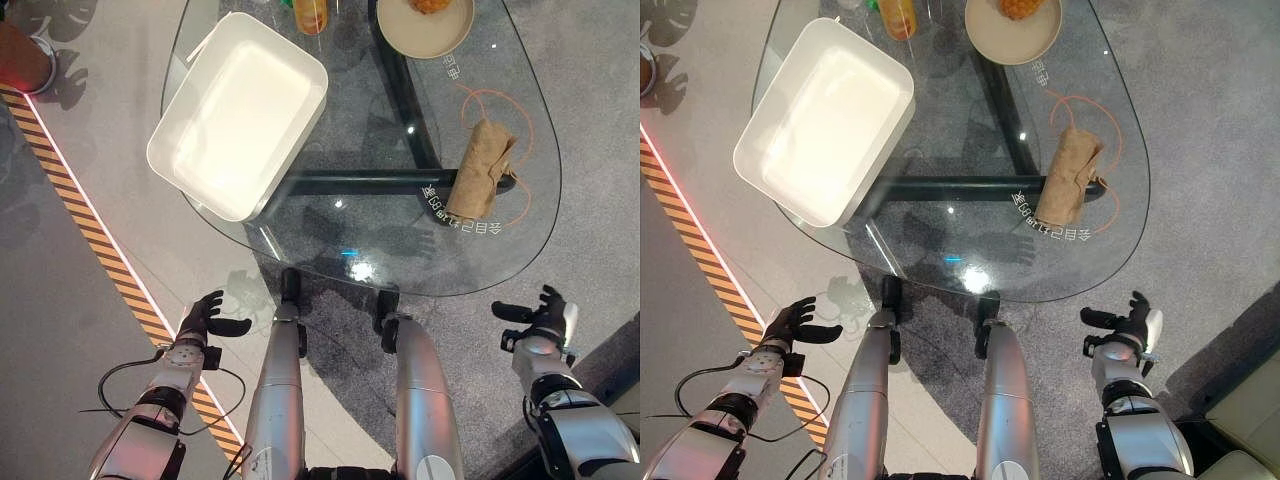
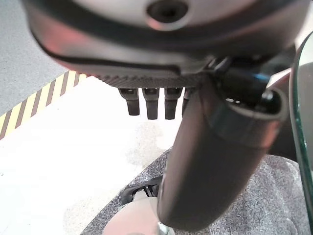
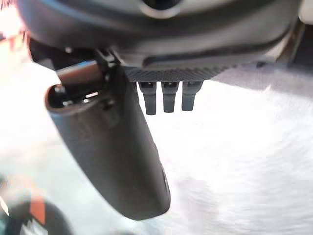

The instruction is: Wipe the table with a cloth and put it in the basket.

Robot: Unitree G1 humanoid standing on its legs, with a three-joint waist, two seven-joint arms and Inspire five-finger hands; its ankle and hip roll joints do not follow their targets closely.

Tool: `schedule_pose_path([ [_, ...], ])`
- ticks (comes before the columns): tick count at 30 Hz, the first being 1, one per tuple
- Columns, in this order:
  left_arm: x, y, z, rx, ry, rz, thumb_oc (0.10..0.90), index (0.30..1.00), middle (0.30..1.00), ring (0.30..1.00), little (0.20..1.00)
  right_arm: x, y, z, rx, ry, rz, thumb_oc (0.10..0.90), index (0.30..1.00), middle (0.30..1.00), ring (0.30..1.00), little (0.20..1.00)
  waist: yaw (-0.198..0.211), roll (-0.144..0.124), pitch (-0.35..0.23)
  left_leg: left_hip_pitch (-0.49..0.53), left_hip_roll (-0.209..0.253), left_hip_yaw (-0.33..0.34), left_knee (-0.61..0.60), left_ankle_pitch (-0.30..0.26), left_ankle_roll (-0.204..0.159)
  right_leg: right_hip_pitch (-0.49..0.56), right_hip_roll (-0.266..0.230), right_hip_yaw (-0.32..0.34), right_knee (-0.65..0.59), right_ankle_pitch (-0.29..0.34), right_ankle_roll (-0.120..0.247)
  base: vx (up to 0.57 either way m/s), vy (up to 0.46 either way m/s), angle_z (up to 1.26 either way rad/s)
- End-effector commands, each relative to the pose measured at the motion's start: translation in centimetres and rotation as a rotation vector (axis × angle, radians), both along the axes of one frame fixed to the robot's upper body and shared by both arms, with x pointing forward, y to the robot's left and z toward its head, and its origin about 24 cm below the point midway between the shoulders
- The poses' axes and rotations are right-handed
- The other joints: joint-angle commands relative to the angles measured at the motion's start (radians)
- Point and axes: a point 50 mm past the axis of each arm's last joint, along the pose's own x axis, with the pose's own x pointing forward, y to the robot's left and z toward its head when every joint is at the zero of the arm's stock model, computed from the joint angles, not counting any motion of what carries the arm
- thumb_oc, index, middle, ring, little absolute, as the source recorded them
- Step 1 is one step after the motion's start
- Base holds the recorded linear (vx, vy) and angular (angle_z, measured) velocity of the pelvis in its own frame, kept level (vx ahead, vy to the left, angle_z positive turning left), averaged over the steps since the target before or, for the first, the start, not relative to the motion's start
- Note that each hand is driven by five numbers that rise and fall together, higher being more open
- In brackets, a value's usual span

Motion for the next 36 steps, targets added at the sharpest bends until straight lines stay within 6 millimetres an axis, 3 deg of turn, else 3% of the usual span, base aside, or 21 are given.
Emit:
schedule_pose_path([
  [1, -2.2, 2.0, -0.9, 0.008, 0.012, 0.098, 0.800, 0.900, 0.900, 0.900, 0.900, -0.8, -4.2, 5.7, -0.150, -0.197, -0.194, 0.800, 0.900, 0.900, 0.900, 0.900, -0.009, 0.011, -0.015, 0.003, -0.083, 0.050, 0.140, -0.141, 0.091, 0.053, 0.048, -0.008, -0.121, 0.096, 0.008, 0.00, 0.000, 0.00],
  [2, -2.2, 2.0, -0.9, 0.008, 0.012, 0.099, 0.800, 0.900, 0.900, 0.900, 0.900, -0.7, -4.2, 5.8, -0.149, -0.200, -0.194, 0.800, 0.900, 0.900, 0.900, 0.900, -0.009, 0.011, -0.015, 0.003, -0.083, 0.050, 0.140, -0.141, 0.091, 0.053, 0.048, -0.008, -0.121, 0.096, 0.008, 0.00, 0.000, 0.00],
  [4, -2.2, 1.9, -0.9, 0.004, 0.011, 0.100, 0.800, 0.900, 0.900, 0.900, 0.900, 0.3, -3.6, 8.3, -0.185, -0.289, -0.209, 0.800, 0.900, 0.900, 0.900, 0.900, -0.011, 0.009, -0.015, -0.002, -0.083, 0.049, 0.136, -0.138, 0.091, 0.046, 0.052, -0.005, -0.123, 0.099, 0.008, 0.00, 0.000, 0.00],
  [6, -2.2, 1.9, -0.9, 0.004, 0.011, 0.101, 0.800, 0.900, 0.900, 0.900, 0.900, 0.4, -3.5, 8.7, -0.192, -0.303, -0.214, 0.800, 0.900, 0.900, 0.900, 0.900, -0.012, 0.009, -0.015, -0.002, -0.083, 0.048, 0.135, -0.138, 0.091, 0.045, 0.053, -0.005, -0.123, 0.098, 0.008, 0.00, 0.000, 0.00],
  [7, -2.2, 1.7, -1.0, 0.000, 0.007, 0.103, 0.800, 0.900, 0.900, 0.900, 0.900, 0.8, -3.4, 10.3, -0.208, -0.372, -0.238, 0.800, 0.900, 0.900, 0.900, 0.900, -0.013, 0.009, -0.015, -0.002, -0.082, 0.049, 0.123, -0.134, 0.091, 0.043, 0.053, -0.006, -0.132, 0.100, 0.008, 0.00, 0.000, 0.00],
  [10, -2.1, 1.7, -1.0, -0.002, 0.006, 0.103, 0.800, 0.900, 0.900, 0.900, 0.900, 0.9, -3.5, 11.1, -0.212, -0.408, -0.248, 0.800, 0.900, 0.900, 0.900, 0.900, -0.014, 0.010, -0.015, -0.002, -0.084, 0.049, 0.118, -0.131, 0.091, 0.042, 0.054, -0.007, -0.135, 0.101, 0.008, -0.01, 0.009, 0.00],
  [12, -1.8, 1.7, -0.8, -0.007, -0.002, 0.105, 0.800, 0.900, 0.900, 0.900, 0.900, 1.4, -3.2, 12.8, -0.204, -0.487, -0.249, 0.800, 0.900, 0.900, 0.900, 0.900, -0.014, 0.014, -0.015, -0.002, -0.086, 0.047, 0.108, -0.126, 0.090, 0.042, 0.054, -0.010, -0.142, 0.102, 0.009, -0.04, 0.015, 0.03],
  [23, -0.5, 1.1, 0.1, -0.013, -0.022, 0.097, 0.800, 0.900, 0.900, 0.900, 0.900, 4.6, 2.8, 17.4, -0.247, -0.692, -0.032, 0.800, 0.900, 0.900, 0.900, 0.900, -0.011, 0.017, -0.015, 0.016, -0.093, 0.050, 0.067, -0.112, 0.083, 0.055, 0.053, -0.015, -0.166, 0.095, 0.009, -0.01, 0.002, 0.00],
  [28, -0.1, 0.6, 0.1, -0.019, -0.023, 0.083, 0.800, 0.900, 0.900, 0.900, 0.900, 6.0, 5.5, 18.1, -0.247, -0.686, 0.095, 0.800, 0.900, 0.900, 0.900, 0.900, -0.006, 0.019, -0.015, 0.031, -0.097, 0.053, 0.049, -0.107, 0.082, 0.070, 0.052, -0.018, -0.178, 0.091, 0.006, 0.00, 0.000, 0.00],
  [36, 0.2, -0.7, -0.3, -0.026, -0.018, 0.060, 0.800, 0.900, 0.900, 0.900, 0.900, 7.7, 8.7, 16.9, -0.213, -0.599, 0.207, 0.800, 0.900, 0.900, 0.900, 0.900, 0.004, 0.030, -0.015, 0.049, -0.102, 0.061, 0.029, -0.103, 0.081, 0.084, 0.047, -0.024, -0.191, 0.088, 0.000, 0.00, 0.000, 0.00],
])
